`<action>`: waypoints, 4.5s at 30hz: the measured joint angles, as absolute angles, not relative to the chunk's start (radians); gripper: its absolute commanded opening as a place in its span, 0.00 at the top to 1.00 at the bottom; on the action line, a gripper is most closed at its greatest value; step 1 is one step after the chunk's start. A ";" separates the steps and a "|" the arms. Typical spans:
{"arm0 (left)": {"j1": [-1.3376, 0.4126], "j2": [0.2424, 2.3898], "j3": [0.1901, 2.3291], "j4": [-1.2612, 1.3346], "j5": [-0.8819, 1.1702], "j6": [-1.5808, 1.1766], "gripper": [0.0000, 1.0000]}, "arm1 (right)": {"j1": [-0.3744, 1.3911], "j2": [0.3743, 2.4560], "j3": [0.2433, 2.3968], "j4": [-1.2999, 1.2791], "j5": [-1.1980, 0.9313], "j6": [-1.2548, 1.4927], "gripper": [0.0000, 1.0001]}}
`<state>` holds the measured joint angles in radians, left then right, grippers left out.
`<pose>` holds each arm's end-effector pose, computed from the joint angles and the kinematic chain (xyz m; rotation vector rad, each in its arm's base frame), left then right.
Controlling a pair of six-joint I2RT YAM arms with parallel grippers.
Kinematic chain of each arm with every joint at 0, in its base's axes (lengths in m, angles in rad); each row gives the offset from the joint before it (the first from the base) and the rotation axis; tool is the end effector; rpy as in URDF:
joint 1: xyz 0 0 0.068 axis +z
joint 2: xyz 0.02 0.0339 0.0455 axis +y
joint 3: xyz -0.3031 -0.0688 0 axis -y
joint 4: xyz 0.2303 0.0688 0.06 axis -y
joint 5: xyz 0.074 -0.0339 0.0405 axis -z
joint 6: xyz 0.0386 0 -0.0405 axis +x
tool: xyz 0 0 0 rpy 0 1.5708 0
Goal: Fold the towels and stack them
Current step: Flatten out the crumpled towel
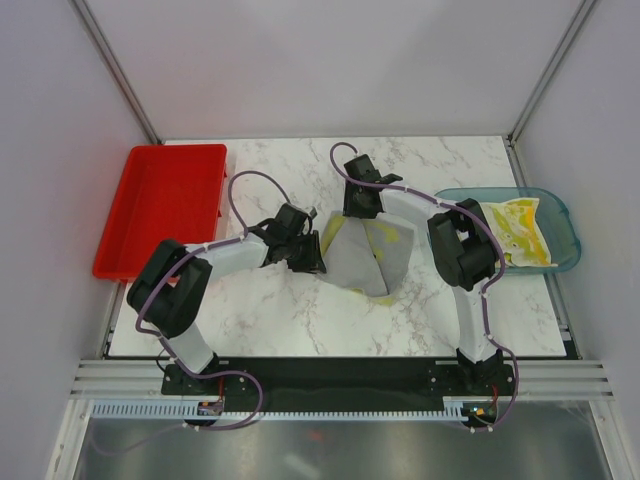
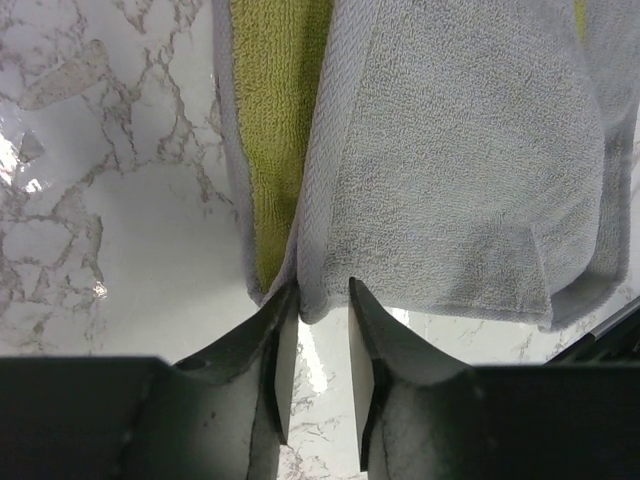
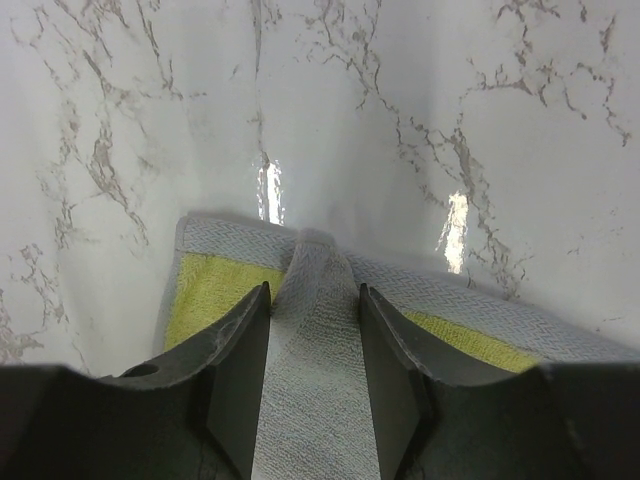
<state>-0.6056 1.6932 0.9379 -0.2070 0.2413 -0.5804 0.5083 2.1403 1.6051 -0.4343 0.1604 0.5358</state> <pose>0.2657 -0.1952 0.2087 0.1354 2.6713 -0.7377 0.4184 0.2261 0.2105 0.0980 2.5337 0.2153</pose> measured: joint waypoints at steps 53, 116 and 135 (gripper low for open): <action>-0.642 1.087 1.579 -0.712 0.290 -0.346 0.98 | 0.496 0.809 1.268 -0.345 -0.025 0.791 1.00; -0.301 1.950 1.737 -0.402 0.183 -0.233 0.27 | 0.260 2.041 1.703 -0.094 -0.050 0.555 0.49; -0.742 1.629 0.872 -0.221 0.137 -0.569 0.31 | 0.378 1.315 1.042 -0.443 -0.022 0.387 0.68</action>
